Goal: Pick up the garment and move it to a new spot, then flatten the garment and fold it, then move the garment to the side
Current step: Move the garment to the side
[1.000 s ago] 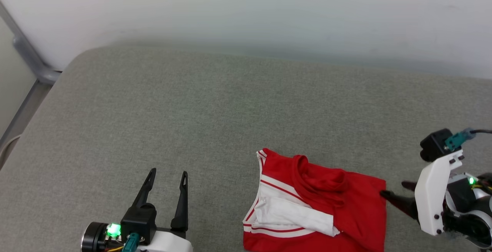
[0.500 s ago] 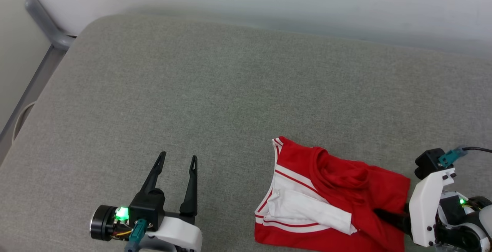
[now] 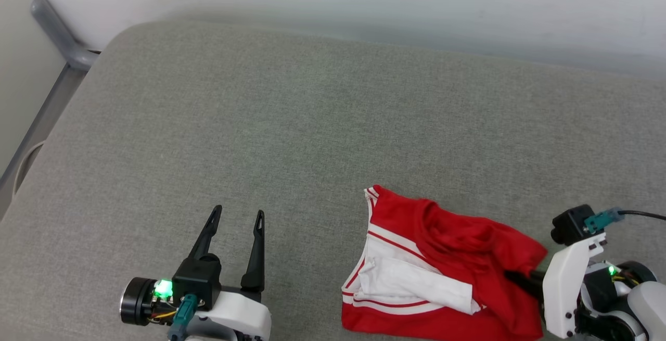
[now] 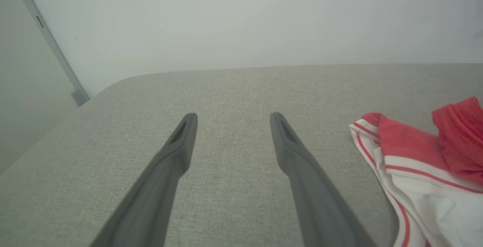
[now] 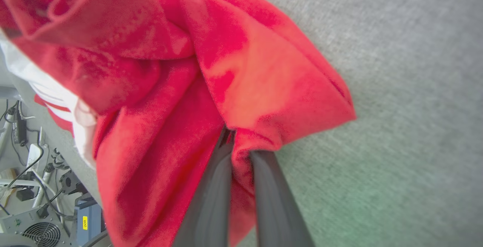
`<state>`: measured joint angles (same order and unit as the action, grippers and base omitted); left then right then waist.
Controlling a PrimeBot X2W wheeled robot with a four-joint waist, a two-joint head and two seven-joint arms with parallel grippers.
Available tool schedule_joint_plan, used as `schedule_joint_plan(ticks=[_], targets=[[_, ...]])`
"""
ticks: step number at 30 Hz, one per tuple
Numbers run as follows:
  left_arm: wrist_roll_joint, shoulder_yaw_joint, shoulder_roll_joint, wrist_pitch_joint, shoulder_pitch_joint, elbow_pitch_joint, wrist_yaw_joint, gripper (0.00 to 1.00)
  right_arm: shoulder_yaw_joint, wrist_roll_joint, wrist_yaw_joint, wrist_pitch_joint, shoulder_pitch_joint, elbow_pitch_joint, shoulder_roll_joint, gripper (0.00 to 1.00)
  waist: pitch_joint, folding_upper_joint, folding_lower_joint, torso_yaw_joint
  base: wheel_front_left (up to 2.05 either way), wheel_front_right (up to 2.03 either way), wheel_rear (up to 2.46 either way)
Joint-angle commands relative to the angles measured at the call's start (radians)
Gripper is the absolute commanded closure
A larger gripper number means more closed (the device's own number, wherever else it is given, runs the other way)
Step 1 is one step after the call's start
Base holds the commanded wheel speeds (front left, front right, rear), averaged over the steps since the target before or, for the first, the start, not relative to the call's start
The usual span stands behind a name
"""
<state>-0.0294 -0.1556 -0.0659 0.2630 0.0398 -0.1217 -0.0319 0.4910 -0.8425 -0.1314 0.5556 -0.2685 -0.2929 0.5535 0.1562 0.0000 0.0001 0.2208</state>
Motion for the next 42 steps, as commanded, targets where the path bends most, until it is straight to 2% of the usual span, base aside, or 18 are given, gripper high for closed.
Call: schedule_joint_plan(ticks=[1, 6, 12, 19, 26, 33, 42], targets=[[0.001, 0.002, -0.001, 0.002, -0.009, -0.001, -0.002, 0.0, 0.004, 0.013, 0.002, -0.044, -0.026, 0.005, 0.01, 1.0, -0.013, 0.0, -0.0001, -0.01, 0.0, 0.0, 0.0], [-0.004, 0.007, -0.001, 0.002, -0.028, -0.006, -0.003, 0.0, 0.014, 0.064, 0.002, -0.129, -0.074, 0.038, 0.05, 1.0, -0.044, 0.0, -0.0001, -0.04, 0.0, 0.0, 0.0], [-0.005, 0.02, -0.002, 0.002, -0.053, 0.008, -0.009, 0.0, 0.023, 0.119, 0.002, -0.175, -0.128, 0.104, 0.097, 1.0, -0.064, 0.0, -0.0001, -0.108, 0.0, 0.0, 0.0], [-0.008, 0.037, 0.0, 0.002, -0.06, 0.027, -0.018, 0.0, 0.028, 0.148, 0.002, -0.152, -0.171, 0.197, 0.156, 1.0, -0.06, 0.0, -0.0001, -0.222, 0.0, 0.0, 0.0], [0.0, 0.032, 0.002, 0.002, -0.037, 0.042, -0.022, 0.0, -0.014, 0.136, 0.002, -0.132, -0.187, 0.21, 0.189, 1.0, -0.029, 0.0, -0.0001, -0.303, 0.0, 0.0, 0.0], [0.016, 0.028, -0.007, 0.002, 0.013, 0.061, -0.014, 0.0, -0.091, 0.135, 0.002, -0.134, -0.201, 0.148, 0.23, 1.0, 0.056, 0.0, -0.0001, -0.339, 0.0, 0.0, 0.0], [0.033, 0.01, -0.021, 0.002, 0.109, 0.102, 0.001, 0.0, -0.193, 0.164, 0.002, -0.133, -0.269, -0.017, 0.335, 1.0, 0.213, 0.0, -0.0001, -0.299, 0.0, 0.0, 0.0]])
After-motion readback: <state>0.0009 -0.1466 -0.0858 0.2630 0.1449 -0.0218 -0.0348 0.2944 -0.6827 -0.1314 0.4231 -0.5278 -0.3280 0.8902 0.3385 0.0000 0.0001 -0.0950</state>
